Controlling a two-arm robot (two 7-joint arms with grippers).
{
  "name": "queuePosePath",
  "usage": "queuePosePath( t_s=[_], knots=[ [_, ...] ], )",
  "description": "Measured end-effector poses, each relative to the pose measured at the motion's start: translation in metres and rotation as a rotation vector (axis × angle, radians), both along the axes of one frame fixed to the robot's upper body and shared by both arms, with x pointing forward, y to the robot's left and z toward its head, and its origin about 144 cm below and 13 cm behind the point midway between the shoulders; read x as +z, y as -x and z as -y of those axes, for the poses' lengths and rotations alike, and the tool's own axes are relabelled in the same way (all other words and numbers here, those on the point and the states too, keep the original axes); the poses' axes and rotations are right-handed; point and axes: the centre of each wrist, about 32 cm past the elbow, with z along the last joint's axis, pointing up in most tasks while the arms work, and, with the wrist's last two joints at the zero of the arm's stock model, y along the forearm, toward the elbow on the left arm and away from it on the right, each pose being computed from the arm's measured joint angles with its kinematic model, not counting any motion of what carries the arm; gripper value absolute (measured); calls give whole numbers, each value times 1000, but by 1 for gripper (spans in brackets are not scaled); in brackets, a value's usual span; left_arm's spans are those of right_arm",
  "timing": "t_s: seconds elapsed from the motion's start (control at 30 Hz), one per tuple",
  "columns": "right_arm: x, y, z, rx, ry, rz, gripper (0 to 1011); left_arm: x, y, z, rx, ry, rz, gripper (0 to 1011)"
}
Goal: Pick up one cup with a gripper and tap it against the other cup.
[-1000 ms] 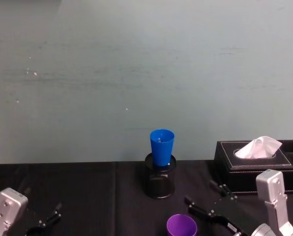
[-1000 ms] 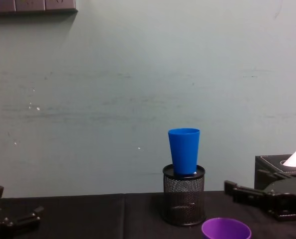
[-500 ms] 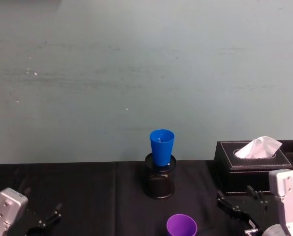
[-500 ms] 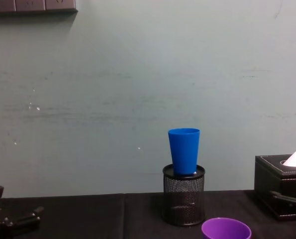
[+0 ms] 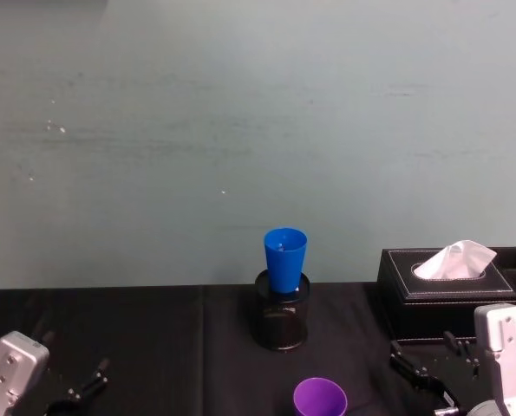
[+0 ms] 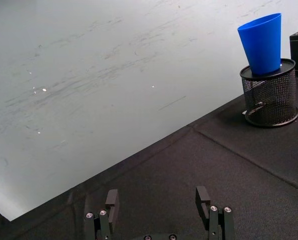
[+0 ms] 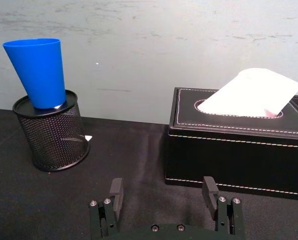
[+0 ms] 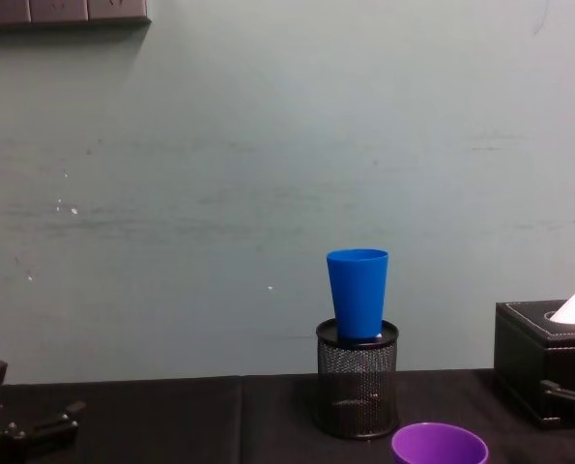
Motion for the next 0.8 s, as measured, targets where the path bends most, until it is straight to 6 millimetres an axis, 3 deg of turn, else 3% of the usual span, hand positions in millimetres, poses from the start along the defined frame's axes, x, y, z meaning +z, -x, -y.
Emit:
queuePosePath(
  t_s=[0.8],
  knots=[
    [1, 0, 0, 3, -4, 3, 1003, 0, 0, 0, 0, 0, 0, 1000]
  ],
)
